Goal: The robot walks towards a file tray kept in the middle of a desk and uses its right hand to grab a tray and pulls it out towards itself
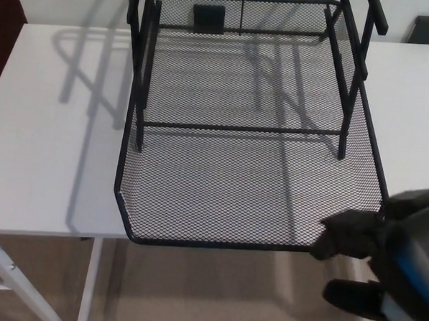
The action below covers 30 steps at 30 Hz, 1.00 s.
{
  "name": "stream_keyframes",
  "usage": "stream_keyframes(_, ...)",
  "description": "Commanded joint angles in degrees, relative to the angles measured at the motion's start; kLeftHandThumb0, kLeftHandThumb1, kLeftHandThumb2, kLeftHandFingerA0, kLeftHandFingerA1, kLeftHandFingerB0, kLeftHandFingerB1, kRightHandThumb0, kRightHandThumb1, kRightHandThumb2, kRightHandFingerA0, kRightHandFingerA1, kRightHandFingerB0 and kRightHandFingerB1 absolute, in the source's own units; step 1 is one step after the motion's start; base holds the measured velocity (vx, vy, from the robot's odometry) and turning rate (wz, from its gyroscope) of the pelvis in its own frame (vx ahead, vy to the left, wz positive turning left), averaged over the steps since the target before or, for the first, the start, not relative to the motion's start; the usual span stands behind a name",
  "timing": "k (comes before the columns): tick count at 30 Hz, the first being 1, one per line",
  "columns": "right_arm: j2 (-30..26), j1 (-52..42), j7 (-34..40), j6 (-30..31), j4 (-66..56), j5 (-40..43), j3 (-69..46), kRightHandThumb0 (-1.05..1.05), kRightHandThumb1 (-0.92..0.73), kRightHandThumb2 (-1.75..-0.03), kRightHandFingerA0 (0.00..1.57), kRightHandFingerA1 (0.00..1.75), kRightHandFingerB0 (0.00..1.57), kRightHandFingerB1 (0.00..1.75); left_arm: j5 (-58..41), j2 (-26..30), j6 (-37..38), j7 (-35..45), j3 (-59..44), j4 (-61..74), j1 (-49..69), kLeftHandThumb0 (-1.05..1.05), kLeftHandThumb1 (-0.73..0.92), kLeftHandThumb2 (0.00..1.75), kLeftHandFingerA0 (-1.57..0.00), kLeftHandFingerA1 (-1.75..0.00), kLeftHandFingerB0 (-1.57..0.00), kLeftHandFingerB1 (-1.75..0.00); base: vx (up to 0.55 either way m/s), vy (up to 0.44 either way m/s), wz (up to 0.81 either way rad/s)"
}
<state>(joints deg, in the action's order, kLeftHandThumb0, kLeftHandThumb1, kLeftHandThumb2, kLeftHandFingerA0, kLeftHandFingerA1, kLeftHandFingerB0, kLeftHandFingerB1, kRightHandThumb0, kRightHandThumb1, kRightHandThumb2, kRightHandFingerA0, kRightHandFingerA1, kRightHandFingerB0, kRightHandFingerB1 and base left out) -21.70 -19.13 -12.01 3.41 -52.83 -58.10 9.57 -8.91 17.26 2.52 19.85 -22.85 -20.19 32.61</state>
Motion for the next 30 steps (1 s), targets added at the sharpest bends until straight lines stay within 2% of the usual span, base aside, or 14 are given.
stream_keyframes(1, -28.84, 3.02, -32.91, 13.69, 16.21, 131.53, -93.31, -0.54, -0.39, -0.54, 1.21, 0.94, 1.03, 0.49, 1.29, 1.81, 2.56, -0.62, 0.32, -2.18, -1.43, -0.21, 0.50, 0.60, -0.48, -0.46, -0.55, -0.46, 0.00, 0.000, 0.00)
stream_keyframes(3, -42.10, 32.99, -61.62, 46.97, 33.06, 111.98, -97.91, -0.62, -0.30, -0.74, 1.01, 0.79, 0.84, 0.56, 1.40, 2.13, 2.85, -0.39, 0.27, -2.67, -1.44, -0.20, 0.52, 0.60, -0.47, -0.45, -0.55, -0.46, 0.00, 0.000, 0.00)
stream_keyframes(8, -41.55, 33.74, -56.50, 48.42, 37.36, 115.94, -100.20, -0.85, -0.46, -0.90, 1.07, 0.65, 0.78, 0.51, 1.22, 2.20, 1.77, -0.88, 0.12, -2.08, -2.39, -0.22, 0.51, 0.61, -0.47, -0.46, -0.55, -0.47, 0.00, 0.000, 0.00)
stream_keyframes(9, -40.02, 31.07, -52.93, 43.14, 35.68, 116.65, -100.34, -0.76, -0.52, -0.58, 1.25, 0.60, 0.93, 0.46, 1.14, 2.08, 1.69, -1.11, 0.05, -2.13, -2.66, -0.14, 0.53, 0.55, -0.49, -0.43, -0.59, -0.44, 0.00, 0.000, 0.00)
stream_keyframes(11, -33.72, 18.42, -41.53, 28.67, 28.43, 121.28, -101.13, -0.72, -0.52, -0.57, 1.28, 0.72, 0.98, 0.48, 0.86, 1.80, 1.93, -1.07, -0.05, -2.28, -2.85, -0.14, 0.53, 0.55, -0.50, -0.43, -0.59, -0.44, 0.00, 0.000, 0.00)
stream_keyframes(12, -27.11, 8.54, -31.62, 15.78, 20.74, 120.16, -96.87, -0.45, -0.42, -0.55, 1.24, 1.43, 1.10, 0.66, 0.89, 1.74, 2.07, -0.94, 0.11, -2.21, -2.98, -0.22, 0.51, 0.62, -0.47, -0.46, -0.54, -0.46, 0.00, 0.000, 0.00)
stream_keyframes(13, -19.21, -3.07, -24.54, 3.72, 13.41, 119.37, -89.47, -0.34, -0.31, -0.85, 1.38, 1.33, 0.99, 0.84, 0.88, 1.70, 2.17, -0.69, 0.36, -2.20, -3.30, -0.22, 0.51, 0.62, -0.46, -0.45, -0.53, -0.46, 0.00, 0.000, 0.00)
stream_keyframes(15, -18.30, -5.82, -30.61, 7.46, 15.63, 118.93, -89.50, -0.49, -0.50, -0.58, 1.27, 1.44, 1.14, 0.72, 0.84, 1.37, 2.48, -0.60, 0.45, -2.23, -2.97, -0.22, 0.51, 0.62, -0.45, -0.45, -0.54, -0.46, 0.00, 0.000, 0.00)
stream_keyframes(16, -15.89, -8.70, -33.24, 8.14, 16.91, 115.99, -88.30, -0.57, -0.39, -0.76, 1.40, 1.26, 1.24, 1.04, 0.79, 1.27, 2.35, -0.64, 0.39, -1.80, -2.57, -0.22, 0.51, 0.62, -0.46, -0.46, -0.54, -0.46, 0.00, 0.000, 0.00)
stream_keyframes(17, -10.89, -13.37, -35.25, 6.68, 18.79, 109.71, -84.65, -0.51, -0.50, -0.56, 1.50, 1.15, 1.35, 1.03, 0.44, 1.10, 1.20, -0.83, 0.18, -0.07, -2.15, -0.22, 0.51, 0.61, -0.46, -0.46, -0.54, -0.46, 0.00, 0.000, 0.00)
stream_keyframes(21, -3.00, -20.86, -38.64, -0.60, 26.11, 99.02, -78.10, -0.59, -0.46, -0.79, 1.46, 1.26, 1.33, 1.17, -0.13, 1.42, 0.56, -0.93, -0.34, -0.71, -3.44, -0.21, 0.51, 0.61, -0.48, -0.46, -0.55, -0.47, 0.00, 0.000, 0.00)
stream_keyframes(26, 1.89, -22.84, -43.70, 9.62, 38.84, 93.82, -72.77, -0.43, -0.49, -0.67, 1.37, 1.48, 1.32, 1.36, -0.34, 1.19, -0.59, -1.83, -0.58, 0.27, -4.52, -0.20, 0.51, 0.60, -0.48, -0.47, -0.55, -0.47, 0.00, 0.000, 0.00)
stream_keyframes(29, 1.76, -26.74, -35.43, -1.55, 41.74, 75.07, -61.00, -0.55, -0.45, -0.72, 1.35, 1.32, 1.26, 1.22, 0.38, 0.86, -0.68, -2.19, -0.10, 0.94, -3.75, -0.19, 0.52, 0.60, -0.47, -0.46, -0.56, -0.46, 0.00, 0.000, 0.00)
stream_keyframes(30, 0.57, -28.25, -30.29, -4.27, 42.42, 65.91, -55.51, -0.63, -0.47, -0.83, 1.33, 0.99, 1.03, 0.82, 0.48, 0.74, -0.70, -2.15, -0.01, 1.15, -3.32, -0.19, 0.52, 0.60, -0.47, -0.45, -0.55, -0.46, 0.00, 0.000, 0.00)
